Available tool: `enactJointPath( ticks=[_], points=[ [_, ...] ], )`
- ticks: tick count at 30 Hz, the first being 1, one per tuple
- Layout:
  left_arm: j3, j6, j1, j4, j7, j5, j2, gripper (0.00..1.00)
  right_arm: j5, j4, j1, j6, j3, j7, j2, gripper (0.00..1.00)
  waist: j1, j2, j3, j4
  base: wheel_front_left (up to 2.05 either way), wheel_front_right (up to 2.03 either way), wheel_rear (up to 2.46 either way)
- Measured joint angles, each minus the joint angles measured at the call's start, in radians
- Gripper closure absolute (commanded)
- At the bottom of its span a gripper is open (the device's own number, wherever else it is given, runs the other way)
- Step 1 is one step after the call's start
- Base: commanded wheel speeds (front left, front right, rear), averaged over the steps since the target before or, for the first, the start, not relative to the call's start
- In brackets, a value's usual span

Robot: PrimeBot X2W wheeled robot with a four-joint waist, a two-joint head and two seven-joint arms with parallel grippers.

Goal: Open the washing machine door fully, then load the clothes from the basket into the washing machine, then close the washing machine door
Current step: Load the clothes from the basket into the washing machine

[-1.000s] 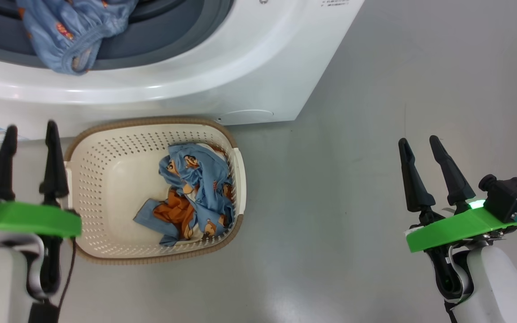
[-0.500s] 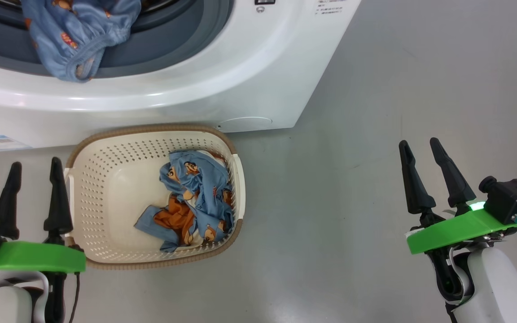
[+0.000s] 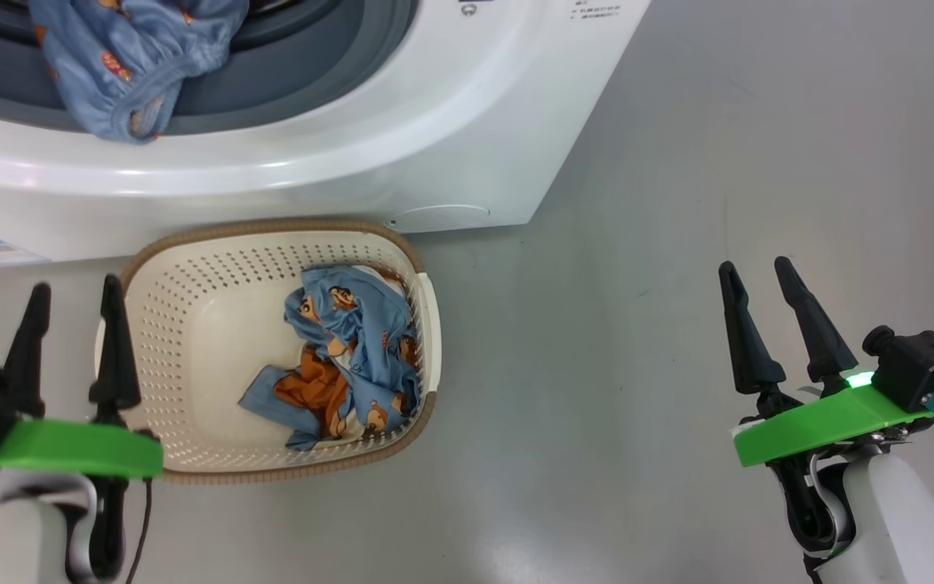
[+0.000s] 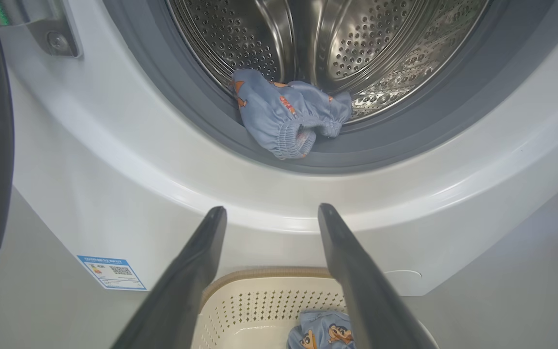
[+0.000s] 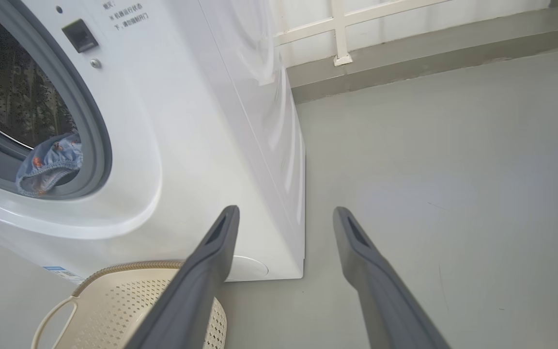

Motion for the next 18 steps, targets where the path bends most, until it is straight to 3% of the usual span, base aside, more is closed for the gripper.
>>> enactJointPath(
  ticks=[18],
  points=[
    [-0.102, 0.0, -0.318, 0.235, 0.0, -0.039, 0.063, 0.0, 0.0, -0.012, -0.029, 0.0, 0.019, 0.0, 0.029, 0.0, 0.0, 0.0, 0.082, -0.021, 0.0, 0.0, 0.0]
  ],
)
